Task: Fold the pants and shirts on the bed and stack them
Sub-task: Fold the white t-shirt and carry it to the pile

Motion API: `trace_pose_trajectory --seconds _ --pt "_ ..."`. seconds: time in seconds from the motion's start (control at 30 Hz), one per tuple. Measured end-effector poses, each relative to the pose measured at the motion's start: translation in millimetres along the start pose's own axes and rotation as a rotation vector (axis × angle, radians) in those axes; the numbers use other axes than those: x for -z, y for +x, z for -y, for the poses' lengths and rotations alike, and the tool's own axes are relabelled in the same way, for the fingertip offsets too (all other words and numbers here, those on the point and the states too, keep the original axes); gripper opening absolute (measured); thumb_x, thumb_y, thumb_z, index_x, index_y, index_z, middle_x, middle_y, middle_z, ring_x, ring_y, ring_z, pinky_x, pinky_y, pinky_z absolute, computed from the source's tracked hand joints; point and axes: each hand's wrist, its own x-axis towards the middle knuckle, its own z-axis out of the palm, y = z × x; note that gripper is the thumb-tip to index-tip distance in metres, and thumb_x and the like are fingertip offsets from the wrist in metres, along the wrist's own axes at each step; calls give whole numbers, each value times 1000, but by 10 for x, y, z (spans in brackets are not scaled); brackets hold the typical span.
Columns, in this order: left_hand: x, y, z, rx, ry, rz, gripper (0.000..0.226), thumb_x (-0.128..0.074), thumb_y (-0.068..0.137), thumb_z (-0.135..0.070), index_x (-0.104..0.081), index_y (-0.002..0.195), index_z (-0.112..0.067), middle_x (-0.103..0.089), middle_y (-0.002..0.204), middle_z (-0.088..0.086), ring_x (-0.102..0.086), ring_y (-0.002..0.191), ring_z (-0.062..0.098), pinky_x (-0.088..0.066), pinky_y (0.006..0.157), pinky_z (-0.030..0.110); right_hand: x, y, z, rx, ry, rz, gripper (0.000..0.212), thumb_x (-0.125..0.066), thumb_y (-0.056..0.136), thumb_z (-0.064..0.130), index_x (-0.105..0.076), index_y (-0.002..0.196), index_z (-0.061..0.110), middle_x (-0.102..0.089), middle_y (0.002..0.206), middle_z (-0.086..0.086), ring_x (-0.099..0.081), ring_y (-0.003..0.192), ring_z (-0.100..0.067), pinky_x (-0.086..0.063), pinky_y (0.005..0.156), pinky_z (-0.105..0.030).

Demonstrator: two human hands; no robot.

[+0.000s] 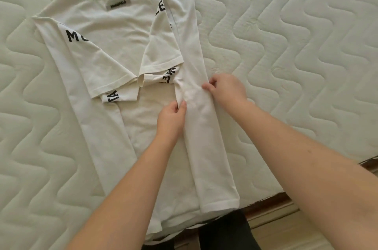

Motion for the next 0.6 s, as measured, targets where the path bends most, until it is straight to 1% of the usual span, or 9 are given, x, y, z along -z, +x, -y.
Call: trace_pose_trajectory --seconds 0.07,0.1,0.17,0.23,0.33,0.37,0.43,0.53,0.6 --pt "2 -93 58 90 -178 103 26 -59 97 -31 -69 99 -8 -74 96 10 -69 84 21 -54 77 38 -62 -117 -54 -10 64 -46 30 -55 94 47 -69 94 20 -69 98 -3 -62 95 -26 -44 73 -34" --pt "-4 -132 106 146 -251 170 24 -61 97 -31 -70 104 -11 -75 102 7 -72 90 19 -56 80 36 -94 -170 -73 -27 118 -31 32 -54 95 47 -69 94 19 -70 97 -3 -62 94 -25 -44 73 -34" --pt "-35 -224 182 236 -352 299 29 -62 96 -32 -68 116 -12 -75 108 4 -72 98 19 -57 86 35 -144 -275 -121 -58 180 31 37 -49 98 47 -69 88 18 -70 90 -4 -62 88 -25 -46 72 -34" --pt "-86 -297 215 293 -438 369 32 -59 98 -32 -66 122 -11 -74 112 4 -70 103 19 -55 92 37 -166 -392 -212 -82 206 80 44 -44 100 46 -68 79 15 -70 83 -6 -63 84 -27 -48 72 -35" --pt "-164 -376 228 367 -584 474 36 -53 100 -35 -63 125 -13 -72 118 3 -67 110 16 -51 97 36 -180 -557 -393 -138 327 149 46 -42 102 40 -73 86 9 -74 84 -8 -68 84 -27 -53 85 -41" --pt "-182 -399 229 388 -620 527 39 -50 100 -37 -62 128 -12 -70 122 4 -65 114 16 -49 99 36 -192 -607 -448 -143 376 173 45 -43 102 37 -73 87 8 -74 84 -8 -69 83 -27 -53 87 -42" --pt "-230 -433 258 426 -674 623 48 -45 101 -39 -56 137 -9 -63 133 9 -58 126 21 -42 108 39 -222 -696 -527 -155 483 200 42 -43 103 32 -72 88 5 -74 82 -9 -71 81 -27 -55 86 -41" --pt "-286 -492 332 491 -750 686 56 -41 100 -42 -49 142 -6 -55 142 15 -49 134 27 -32 117 44 -260 -801 -615 -204 602 191 40 -43 104 32 -67 78 13 -70 73 -3 -69 72 -25 -56 73 -31" --pt "-295 -541 408 508 -760 693 56 -43 99 -43 -50 141 -7 -55 141 15 -50 133 27 -34 115 44 -298 -875 -680 -200 570 183 38 -44 103 34 -66 78 17 -69 72 0 -68 70 -22 -56 79 -35"
